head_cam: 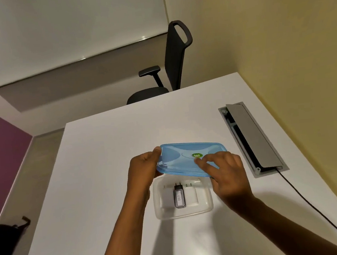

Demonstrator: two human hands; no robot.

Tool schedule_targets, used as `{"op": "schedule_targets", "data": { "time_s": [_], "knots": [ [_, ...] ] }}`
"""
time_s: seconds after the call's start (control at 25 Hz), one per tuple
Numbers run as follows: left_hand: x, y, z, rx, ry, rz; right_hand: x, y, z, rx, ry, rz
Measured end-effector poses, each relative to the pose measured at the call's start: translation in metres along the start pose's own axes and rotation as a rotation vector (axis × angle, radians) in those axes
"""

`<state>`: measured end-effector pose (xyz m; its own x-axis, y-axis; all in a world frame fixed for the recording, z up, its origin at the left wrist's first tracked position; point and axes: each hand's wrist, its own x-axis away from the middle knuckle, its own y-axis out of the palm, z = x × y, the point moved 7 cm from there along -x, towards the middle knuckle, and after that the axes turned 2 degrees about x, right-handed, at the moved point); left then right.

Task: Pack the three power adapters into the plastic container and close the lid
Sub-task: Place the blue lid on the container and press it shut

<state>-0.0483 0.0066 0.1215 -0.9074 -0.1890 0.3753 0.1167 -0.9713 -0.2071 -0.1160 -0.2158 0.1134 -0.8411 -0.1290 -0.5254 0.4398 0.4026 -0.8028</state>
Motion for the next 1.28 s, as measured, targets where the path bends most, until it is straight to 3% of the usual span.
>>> {"op": "schedule_targets", "data": {
  "time_s": [0.12, 0.28, 0.4, 0.48, 0.56, 0.64, 0.88, 1.28],
  "knots": [
    [0.004, -0.018, -0.017, -0.026, 0.003, 0.011, 0.003, 0.008, -0.022, 0.026, -0.042, -0.112],
    [0.007, -0.038, -0.042, 0.099, -0.022, 0.047, 0.015, 0.022, -0.027, -0.106, 0.075, -0.340],
    [0.010, -0.045, -0.059, 0.231, -0.004, 0.053, 0.027, 0.016, -0.011, -0.409, 0.310, -0.279],
    [0.011, -0.047, -0.070, 0.269, 0.012, 0.058, 0.034, 0.018, 0.006, -0.469, 0.511, -0.209],
    [0.012, -0.048, -0.082, 0.266, 0.015, 0.061, 0.041, 0.034, 0.016, -0.519, 0.674, -0.284],
    [0.012, -0.050, -0.097, 0.253, 0.017, 0.089, 0.044, 0.050, 0.019, -0.545, 0.716, -0.364],
    [0.011, -0.040, -0.145, -0.032, 0.035, 0.086, 0.070, 0.089, 0.029, -0.499, 0.834, -0.526],
    [0.005, -0.029, -0.179, -0.421, 0.197, 0.073, 0.090, 0.125, 0.014, -0.419, 0.824, -0.520]
  ]
}}
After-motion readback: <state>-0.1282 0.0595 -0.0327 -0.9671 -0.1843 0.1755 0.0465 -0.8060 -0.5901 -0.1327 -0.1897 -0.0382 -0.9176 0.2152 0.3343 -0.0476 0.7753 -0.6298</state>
